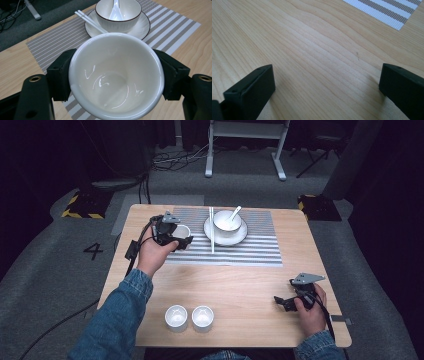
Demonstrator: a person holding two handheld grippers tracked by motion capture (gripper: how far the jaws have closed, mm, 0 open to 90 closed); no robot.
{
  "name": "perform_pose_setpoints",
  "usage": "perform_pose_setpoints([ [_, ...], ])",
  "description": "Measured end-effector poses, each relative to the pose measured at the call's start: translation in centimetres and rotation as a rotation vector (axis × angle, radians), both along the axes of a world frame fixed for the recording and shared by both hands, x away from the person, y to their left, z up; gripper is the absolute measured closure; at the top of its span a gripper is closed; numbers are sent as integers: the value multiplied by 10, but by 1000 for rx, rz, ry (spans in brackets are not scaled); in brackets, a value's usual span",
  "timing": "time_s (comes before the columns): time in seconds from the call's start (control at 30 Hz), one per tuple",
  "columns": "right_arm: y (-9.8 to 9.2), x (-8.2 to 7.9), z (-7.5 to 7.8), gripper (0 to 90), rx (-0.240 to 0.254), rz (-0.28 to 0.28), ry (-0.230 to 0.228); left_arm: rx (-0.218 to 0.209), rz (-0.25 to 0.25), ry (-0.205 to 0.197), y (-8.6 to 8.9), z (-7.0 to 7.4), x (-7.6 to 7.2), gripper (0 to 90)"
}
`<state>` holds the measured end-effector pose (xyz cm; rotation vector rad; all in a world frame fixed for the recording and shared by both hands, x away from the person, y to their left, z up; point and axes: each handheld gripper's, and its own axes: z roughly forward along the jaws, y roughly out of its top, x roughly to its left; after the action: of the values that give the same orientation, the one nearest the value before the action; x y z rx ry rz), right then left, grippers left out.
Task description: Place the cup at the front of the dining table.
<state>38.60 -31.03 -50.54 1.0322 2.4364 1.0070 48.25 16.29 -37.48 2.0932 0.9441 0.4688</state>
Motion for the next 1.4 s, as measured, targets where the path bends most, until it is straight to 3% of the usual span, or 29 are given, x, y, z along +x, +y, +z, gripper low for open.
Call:
perform_pose_setpoints([
  [0.23,0,0,0,6,0,0,0,3,-6,-8,-9,-10,19,266],
  [0.3,0,0,0,6,0,0,0,1,-9,6,-11,-14,26,266],
  [0.5,0,0,0,6,0,0,0,10,15,9,-15,-25,44,266],
  [0.63,0,0,0,6,0,0,0,-27,19,25,-18,-36,54,266],
  [0.67,0,0,0,6,0,0,0,-41,27,46,-18,-41,59,266],
  [0.77,0,0,0,6,0,0,0,-33,30,59,-18,-46,63,266],
  [0.8,0,0,0,6,0,0,0,-7,29,55,-20,-50,67,266],
  [1.07,0,0,0,6,0,0,0,-12,15,64,-28,-66,74,266],
  [1.4,0,0,0,6,0,0,0,11,-13,94,-33,-85,77,266],
])
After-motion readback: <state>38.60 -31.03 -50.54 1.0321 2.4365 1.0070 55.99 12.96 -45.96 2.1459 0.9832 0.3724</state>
